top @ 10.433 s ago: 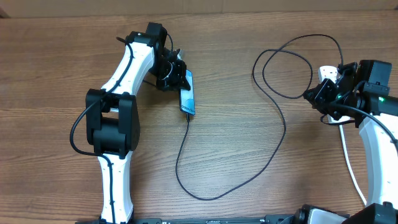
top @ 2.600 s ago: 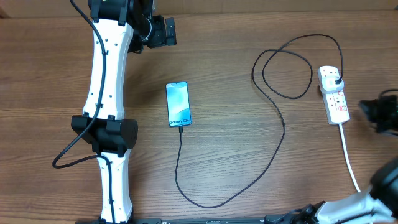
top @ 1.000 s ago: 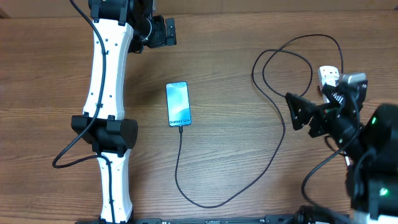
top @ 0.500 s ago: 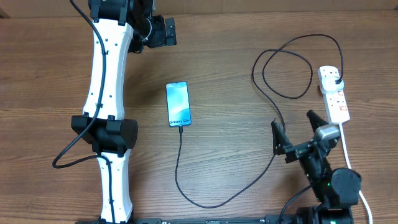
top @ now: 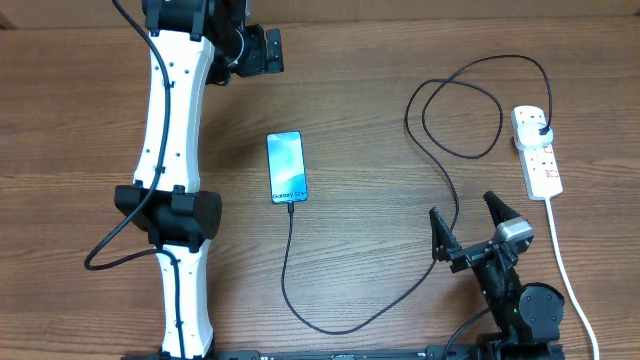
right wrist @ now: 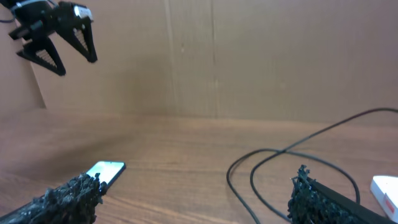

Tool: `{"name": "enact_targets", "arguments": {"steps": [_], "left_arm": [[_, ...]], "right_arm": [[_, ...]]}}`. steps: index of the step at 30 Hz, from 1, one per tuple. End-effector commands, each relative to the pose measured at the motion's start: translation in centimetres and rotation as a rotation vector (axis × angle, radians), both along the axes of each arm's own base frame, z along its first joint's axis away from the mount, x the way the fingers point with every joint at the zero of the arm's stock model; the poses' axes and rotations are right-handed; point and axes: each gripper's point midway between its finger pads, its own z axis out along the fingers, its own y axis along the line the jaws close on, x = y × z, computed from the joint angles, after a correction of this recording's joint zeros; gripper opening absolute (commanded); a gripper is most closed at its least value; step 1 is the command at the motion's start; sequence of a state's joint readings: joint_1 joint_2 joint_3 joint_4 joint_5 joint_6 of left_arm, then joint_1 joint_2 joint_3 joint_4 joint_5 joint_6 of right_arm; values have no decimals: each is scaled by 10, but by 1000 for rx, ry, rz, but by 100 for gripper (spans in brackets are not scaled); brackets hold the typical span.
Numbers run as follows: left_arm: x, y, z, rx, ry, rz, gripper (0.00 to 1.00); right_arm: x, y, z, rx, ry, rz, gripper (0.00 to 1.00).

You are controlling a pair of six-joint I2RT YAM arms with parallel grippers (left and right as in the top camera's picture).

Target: Plug charger to phone and switch on socket

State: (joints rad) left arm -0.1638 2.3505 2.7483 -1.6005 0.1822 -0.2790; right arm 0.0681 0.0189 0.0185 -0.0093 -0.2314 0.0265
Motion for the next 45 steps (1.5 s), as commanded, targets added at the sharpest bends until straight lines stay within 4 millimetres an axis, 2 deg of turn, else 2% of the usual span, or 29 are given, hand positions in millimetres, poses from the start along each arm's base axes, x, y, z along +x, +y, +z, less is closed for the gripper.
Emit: {"name": "enact_targets", "arguments": {"steps": [1,20,25,27,30,31,33,35,36,42,45], "left_arm": [[-1,-2,9,5,-27,-13,100],[-2,-2,11,5,-31,-13,100],[-18,-6,41,4,-83,-26,100],[-24,4,63,46,-151,-6,100],[-29,8,95,38,-281,3,100],[-33,8,111,32,-357,-10,100],[-43,10,130,33,-459,-35,100],[-55,13,143,39,-558,-59,100],[-68,16,148,50,-628,-83,100],[-118,30,130,110,-779,-159,100],[-140,42,109,111,-842,-147,100]], "right_arm": [[-1,3,-12,4,41,15,100],[-1,3,-14,3,50,14,100],[-1,3,-14,3,50,15,100],[-1,3,-14,3,50,15,100],[-1,3,-15,3,51,15,100],[-1,3,-14,3,50,14,100],[-1,3,-14,3,50,15,100],[-1,3,-14,3,50,15,100],[-1,3,-14,3,50,15,100],[-1,3,-14,3,50,15,100],[-1,3,-14,3,50,15,100]]}}
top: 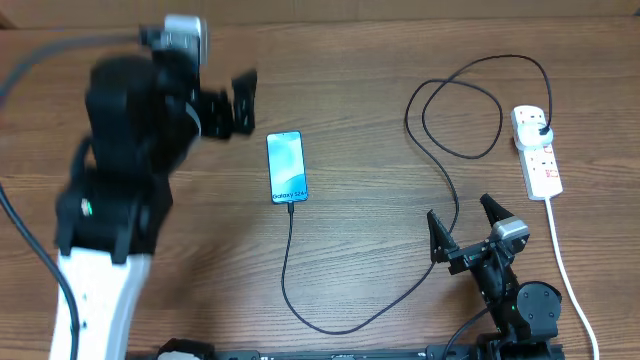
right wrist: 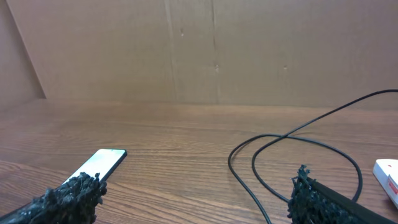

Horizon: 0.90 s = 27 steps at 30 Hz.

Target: Plug charger to phone and switch on socket

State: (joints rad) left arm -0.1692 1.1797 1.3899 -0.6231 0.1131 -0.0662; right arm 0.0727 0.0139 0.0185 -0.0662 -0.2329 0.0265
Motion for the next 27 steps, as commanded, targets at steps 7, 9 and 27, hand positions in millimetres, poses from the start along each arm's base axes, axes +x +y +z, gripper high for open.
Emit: {"name": "enact_targets", "arguments": {"steps": [7,9,27], "left_arm": [[-62,29,-81,48,-199,26,99],[-71,33,-92,49,-252,37,100],[-114,64,-197,171,-381,121,100]], "right_arm": [[0,2,-2,7,-1,8,100],[0,2,-2,7,-2,8,100],[0,2,-2,7,-2,8,100]]}}
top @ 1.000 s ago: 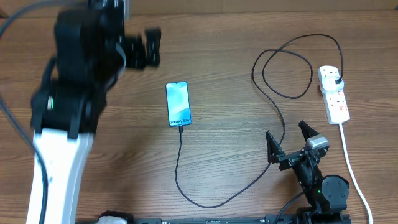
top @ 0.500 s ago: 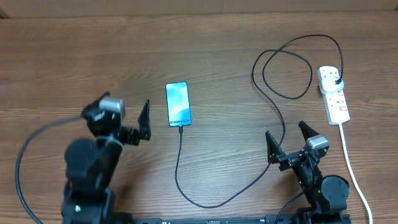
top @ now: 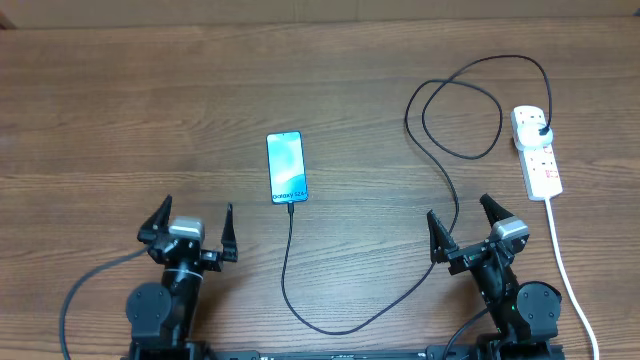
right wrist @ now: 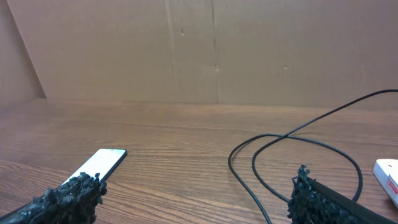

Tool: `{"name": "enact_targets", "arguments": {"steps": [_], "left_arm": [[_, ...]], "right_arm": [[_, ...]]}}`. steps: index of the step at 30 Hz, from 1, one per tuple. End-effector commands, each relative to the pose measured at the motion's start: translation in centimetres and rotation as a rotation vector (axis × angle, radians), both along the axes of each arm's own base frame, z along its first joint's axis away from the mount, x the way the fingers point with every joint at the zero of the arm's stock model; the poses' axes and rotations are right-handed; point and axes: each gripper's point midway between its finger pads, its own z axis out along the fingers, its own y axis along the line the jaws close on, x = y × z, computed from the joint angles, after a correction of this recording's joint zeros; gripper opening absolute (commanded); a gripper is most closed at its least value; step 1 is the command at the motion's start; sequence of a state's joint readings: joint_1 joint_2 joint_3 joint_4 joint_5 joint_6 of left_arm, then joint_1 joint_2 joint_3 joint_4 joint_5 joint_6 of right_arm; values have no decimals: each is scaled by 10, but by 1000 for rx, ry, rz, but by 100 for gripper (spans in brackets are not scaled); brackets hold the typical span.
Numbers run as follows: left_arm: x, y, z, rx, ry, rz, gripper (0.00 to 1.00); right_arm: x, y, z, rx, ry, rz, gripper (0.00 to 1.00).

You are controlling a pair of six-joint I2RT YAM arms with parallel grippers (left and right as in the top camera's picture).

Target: Plug charger to phone and switch on socket

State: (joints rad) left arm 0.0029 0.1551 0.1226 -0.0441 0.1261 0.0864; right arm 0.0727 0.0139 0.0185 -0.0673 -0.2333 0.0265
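A phone (top: pixel 286 167) with a lit blue screen lies face up mid-table, and shows too in the right wrist view as the phone (right wrist: pixel 102 163). A black charger cable (top: pixel 330 322) runs from its near end, loops right and ends at a plug in the white socket strip (top: pixel 537 151). My left gripper (top: pixel 192 220) rests open at the near left, empty. My right gripper (top: pixel 463 217) rests open at the near right, empty, its fingers (right wrist: pixel 71 193) wide apart over bare wood.
A white lead (top: pixel 572 285) runs from the socket strip toward the near right edge. The cable's loops (top: pixel 462 105) lie between the phone and the strip. A brown cardboard wall (right wrist: pixel 211 50) stands behind the table.
The left arm has gone from raised over the table's left, beside the phone, to its rest at the near left edge, gripper open. The right arm, phone and cable have not moved.
The left arm was stretched far across the table's left with its gripper beyond the phone. Then it was nearer, blurred, gripper beside the phone. Now it sits folded at the near edge. The cable was in the phone throughout.
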Motion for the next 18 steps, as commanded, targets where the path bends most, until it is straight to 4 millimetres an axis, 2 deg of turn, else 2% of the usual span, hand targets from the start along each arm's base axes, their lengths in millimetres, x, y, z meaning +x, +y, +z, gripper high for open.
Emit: {"name": "enact_targets", "arguments": {"steps": [1,3,18], "left_arm": [[-2,3,-20,56,-16,10,100],[-4,3,-31,56,-9,10,100],[-4,6,-30,60,-14,27,99]], "right_arm": [[0,2,-2,7,-3,8,100],[0,2,-2,7,-3,8,100],[0,2,-2,7,-3,8,100]]}}
